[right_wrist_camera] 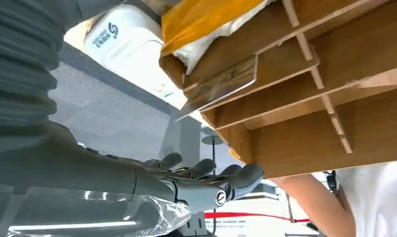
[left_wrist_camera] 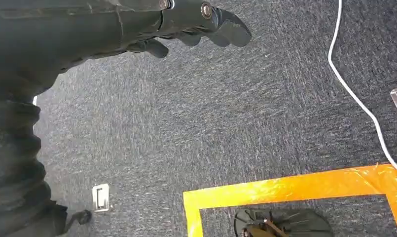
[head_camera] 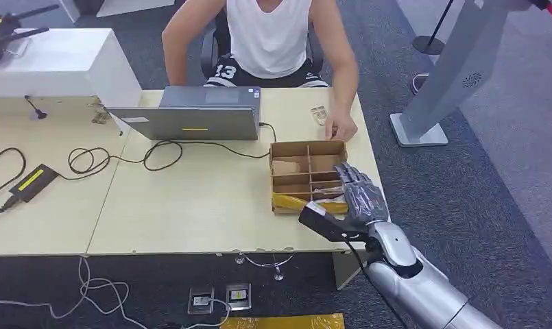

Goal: Pass the card to the sensor for recognition and then transmit it.

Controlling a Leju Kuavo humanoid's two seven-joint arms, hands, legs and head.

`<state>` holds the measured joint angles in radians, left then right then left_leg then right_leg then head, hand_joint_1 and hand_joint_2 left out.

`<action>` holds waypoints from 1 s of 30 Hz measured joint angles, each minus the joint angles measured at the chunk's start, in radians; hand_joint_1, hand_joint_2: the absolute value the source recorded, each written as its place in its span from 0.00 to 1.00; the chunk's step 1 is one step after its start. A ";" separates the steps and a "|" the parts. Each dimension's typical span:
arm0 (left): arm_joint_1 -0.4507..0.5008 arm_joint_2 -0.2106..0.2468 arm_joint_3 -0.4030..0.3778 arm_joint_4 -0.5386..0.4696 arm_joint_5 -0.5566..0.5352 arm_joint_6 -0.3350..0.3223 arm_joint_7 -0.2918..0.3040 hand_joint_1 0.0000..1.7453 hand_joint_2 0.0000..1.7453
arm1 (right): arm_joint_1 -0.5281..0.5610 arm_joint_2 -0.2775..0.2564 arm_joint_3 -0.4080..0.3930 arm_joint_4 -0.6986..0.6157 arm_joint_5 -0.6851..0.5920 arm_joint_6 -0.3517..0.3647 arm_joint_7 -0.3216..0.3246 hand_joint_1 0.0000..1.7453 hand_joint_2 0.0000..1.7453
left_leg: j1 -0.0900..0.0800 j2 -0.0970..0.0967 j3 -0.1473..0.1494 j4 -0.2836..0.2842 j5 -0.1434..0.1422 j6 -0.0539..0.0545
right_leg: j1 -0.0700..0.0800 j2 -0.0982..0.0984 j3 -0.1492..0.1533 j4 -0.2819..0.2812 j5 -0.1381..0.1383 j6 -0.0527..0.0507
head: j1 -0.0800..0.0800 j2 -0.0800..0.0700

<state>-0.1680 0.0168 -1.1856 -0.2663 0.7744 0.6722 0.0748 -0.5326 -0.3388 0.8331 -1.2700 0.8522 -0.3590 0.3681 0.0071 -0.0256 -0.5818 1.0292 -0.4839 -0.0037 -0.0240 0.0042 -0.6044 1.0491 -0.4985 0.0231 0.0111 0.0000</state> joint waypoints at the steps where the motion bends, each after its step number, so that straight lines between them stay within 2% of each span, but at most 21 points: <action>1: -0.001 0.000 0.000 0.000 -0.001 -0.002 0.000 0.00 1.00 | -0.002 0.002 0.002 0.002 0.000 0.000 -0.003 0.00 1.00 | 0.000 0.000 0.000 0.000 0.000 0.000 | 0.000 0.000 0.000 0.000 0.000 0.000 | 0.000 0.000; 7: -0.006 -0.002 0.000 0.000 -0.005 -0.004 0.010 0.00 1.00 | -0.016 0.022 0.011 0.029 -0.013 -0.006 -0.028 0.00 1.00 | 0.000 0.000 0.000 0.000 0.000 0.000 | 0.000 0.000 0.000 0.000 0.000 0.000 | 0.000 0.000; 8: -0.007 -0.002 0.000 0.000 -0.005 -0.003 0.011 0.00 1.00 | -0.018 0.027 0.011 0.036 -0.015 -0.008 -0.030 0.65 1.00 | 0.000 0.000 0.000 0.000 0.000 0.000 | 0.000 0.000 0.000 0.000 0.000 0.000 | 0.000 0.000; 9: -0.007 -0.002 0.000 0.000 -0.004 -0.003 0.011 0.00 1.00 | -0.020 0.029 0.011 0.043 -0.019 -0.009 -0.033 1.00 1.00 | 0.000 0.000 0.000 0.000 0.000 0.000 | 0.000 0.000 0.000 0.000 0.000 0.000 | 0.000 0.000; 30: -0.006 -0.002 0.000 0.000 -0.007 -0.005 0.011 0.00 1.00 | -0.034 0.045 0.011 0.105 -0.048 -0.014 -0.037 1.00 1.00 | 0.000 0.000 0.000 0.000 0.000 0.000 | 0.000 0.000 0.000 0.000 0.000 0.000 | 0.000 0.000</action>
<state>-0.1743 0.0145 -1.1856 -0.2663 0.7675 0.6668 0.0855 -0.5670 -0.2941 0.8446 -1.1650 0.8038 -0.3735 0.3311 0.0071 -0.0257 -0.5817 1.0291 -0.4839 -0.0037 -0.0240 0.0042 -0.6045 1.0491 -0.4985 0.0231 0.0107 0.0004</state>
